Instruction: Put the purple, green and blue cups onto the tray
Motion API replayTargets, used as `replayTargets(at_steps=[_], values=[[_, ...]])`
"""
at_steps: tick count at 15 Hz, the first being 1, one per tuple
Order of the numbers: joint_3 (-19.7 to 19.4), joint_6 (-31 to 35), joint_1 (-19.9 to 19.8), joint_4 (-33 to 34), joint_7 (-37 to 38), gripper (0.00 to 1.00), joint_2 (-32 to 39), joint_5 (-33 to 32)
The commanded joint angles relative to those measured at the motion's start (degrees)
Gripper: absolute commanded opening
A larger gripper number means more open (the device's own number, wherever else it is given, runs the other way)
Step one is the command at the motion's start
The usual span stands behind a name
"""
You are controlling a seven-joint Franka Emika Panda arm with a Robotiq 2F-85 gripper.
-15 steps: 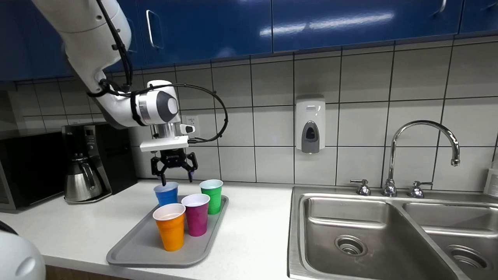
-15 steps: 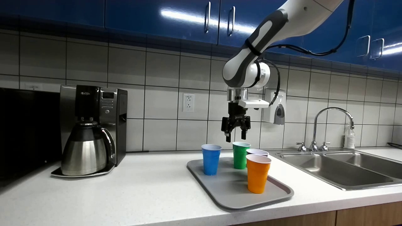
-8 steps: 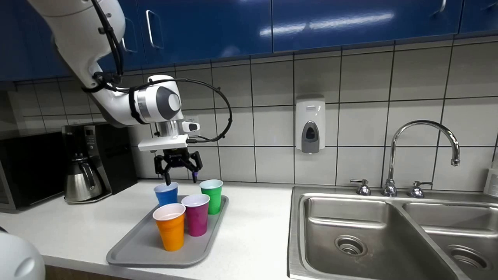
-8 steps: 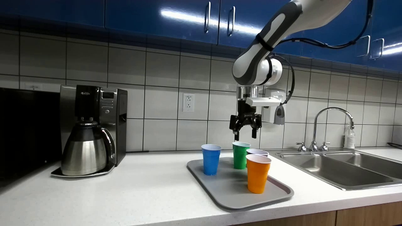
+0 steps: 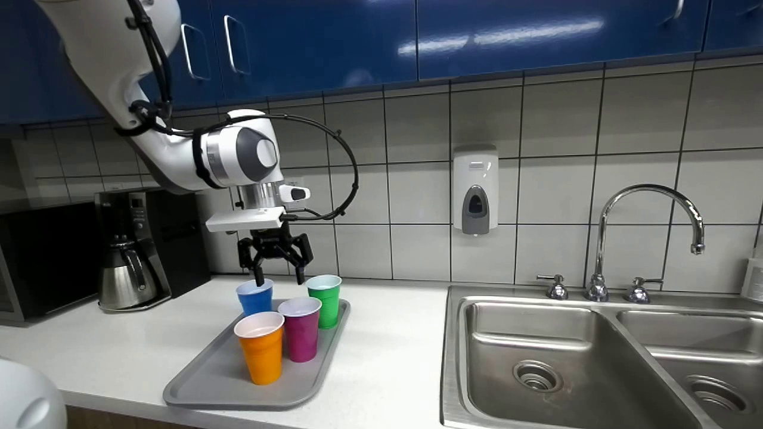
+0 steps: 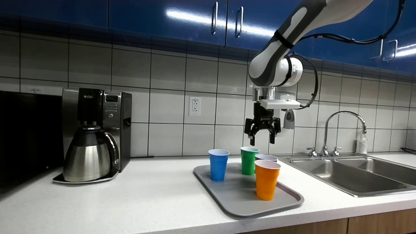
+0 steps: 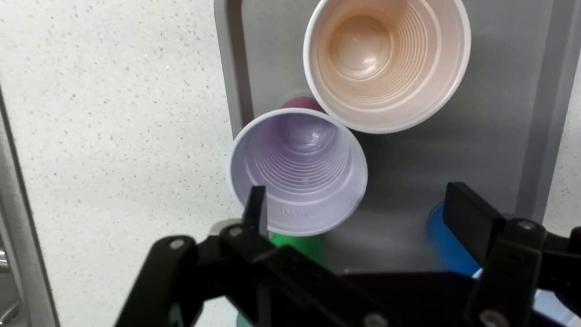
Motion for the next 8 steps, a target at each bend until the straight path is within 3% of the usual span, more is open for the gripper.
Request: replayTargets(at_steps=[1, 8], values=[[0.8, -0.2, -0.8, -0.1, 0.1, 1.0, -0.2, 0.0], [0.9, -0.2, -0.9, -0.5, 0.2, 1.0, -0.5, 0.0]])
